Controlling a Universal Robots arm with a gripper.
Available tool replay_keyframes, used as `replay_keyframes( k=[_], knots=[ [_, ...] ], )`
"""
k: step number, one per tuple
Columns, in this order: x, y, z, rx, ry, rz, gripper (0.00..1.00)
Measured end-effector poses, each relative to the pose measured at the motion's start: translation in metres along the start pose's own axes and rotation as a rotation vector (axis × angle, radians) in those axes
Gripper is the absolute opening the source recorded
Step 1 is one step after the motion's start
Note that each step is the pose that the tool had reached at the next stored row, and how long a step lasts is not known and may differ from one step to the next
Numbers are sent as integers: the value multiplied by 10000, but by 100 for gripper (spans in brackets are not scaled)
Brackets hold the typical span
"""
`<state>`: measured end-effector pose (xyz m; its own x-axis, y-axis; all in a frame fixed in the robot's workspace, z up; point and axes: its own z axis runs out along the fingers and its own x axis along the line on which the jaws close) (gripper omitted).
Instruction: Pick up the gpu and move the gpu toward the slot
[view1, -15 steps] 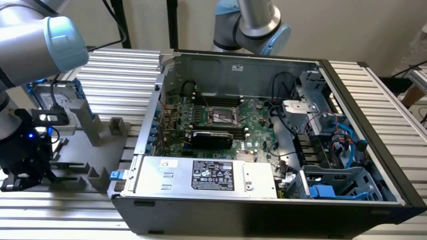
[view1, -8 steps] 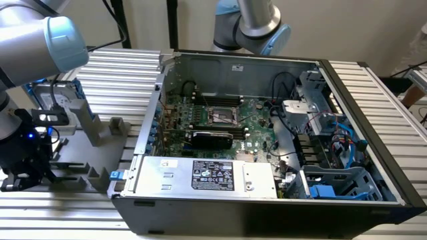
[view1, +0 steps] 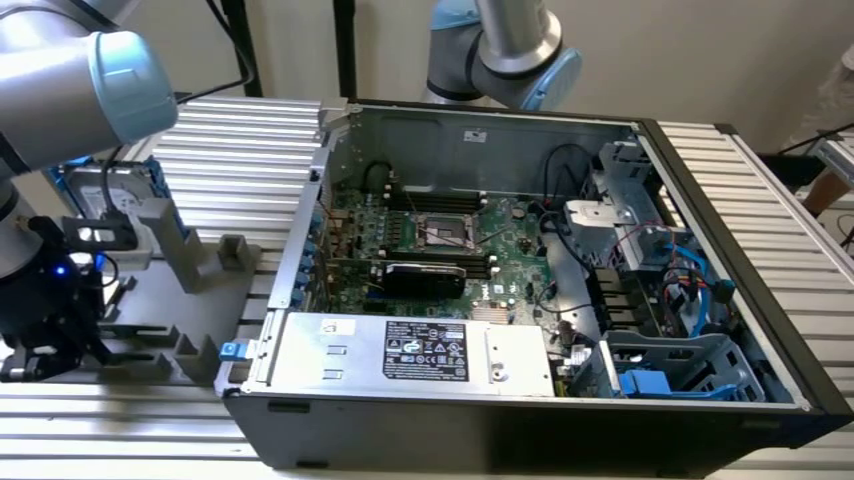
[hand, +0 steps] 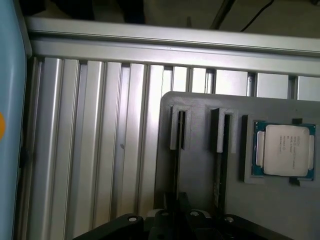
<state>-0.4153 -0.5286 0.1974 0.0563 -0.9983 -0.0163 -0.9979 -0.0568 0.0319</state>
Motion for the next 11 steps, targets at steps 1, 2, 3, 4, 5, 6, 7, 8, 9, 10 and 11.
replay_keyframes(
  k=[1,2,3,4,5,6,7,8,9,10,11],
  knots=[
    [0,0,-8,-8,0,1,14],
    [0,0,-20,-17,2,1,14],
    [0,0,-33,-24,2,1,14],
    [0,-1,-50,-35,0,2,14],
    [-1,-1,-69,-49,-1,1,14],
    [-1,-1,-88,-63,-1,2,14],
    [-1,-1,-111,-82,-2,2,14],
    [-2,-1,-135,-97,-2,3,14],
    [-2,-2,-159,-115,-4,2,14],
    [-3,-2,-189,-133,-6,3,14],
    [-2,-3,-223,-157,-5,3,14]
  ],
)
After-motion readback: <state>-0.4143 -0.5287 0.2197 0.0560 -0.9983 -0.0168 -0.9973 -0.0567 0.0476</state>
